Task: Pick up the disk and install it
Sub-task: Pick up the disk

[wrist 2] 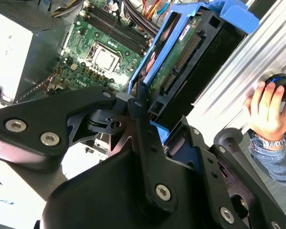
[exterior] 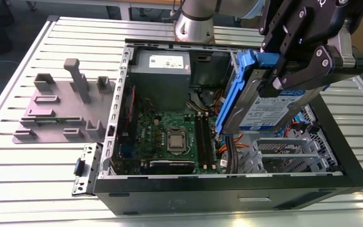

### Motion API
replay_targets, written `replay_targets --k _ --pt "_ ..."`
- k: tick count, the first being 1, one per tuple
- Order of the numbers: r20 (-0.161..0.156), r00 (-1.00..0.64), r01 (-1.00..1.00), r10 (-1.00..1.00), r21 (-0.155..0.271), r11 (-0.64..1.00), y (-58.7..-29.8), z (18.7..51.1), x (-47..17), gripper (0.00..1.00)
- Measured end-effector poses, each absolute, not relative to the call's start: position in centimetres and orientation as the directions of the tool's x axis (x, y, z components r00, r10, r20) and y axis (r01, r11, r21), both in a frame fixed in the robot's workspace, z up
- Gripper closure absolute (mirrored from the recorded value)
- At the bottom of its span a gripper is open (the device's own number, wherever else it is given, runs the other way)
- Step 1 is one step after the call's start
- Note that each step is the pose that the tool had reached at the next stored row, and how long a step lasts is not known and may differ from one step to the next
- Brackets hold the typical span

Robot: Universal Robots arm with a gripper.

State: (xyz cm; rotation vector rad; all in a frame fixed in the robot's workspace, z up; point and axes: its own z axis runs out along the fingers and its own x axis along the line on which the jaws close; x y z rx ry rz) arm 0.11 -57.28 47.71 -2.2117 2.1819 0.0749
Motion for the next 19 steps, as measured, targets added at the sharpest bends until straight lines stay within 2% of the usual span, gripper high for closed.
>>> replay_targets --k 19 --pt "-0.058 0.013 -1.0 -0.998 0.01 -0.014 -57.28 47.67 0.62 0.64"
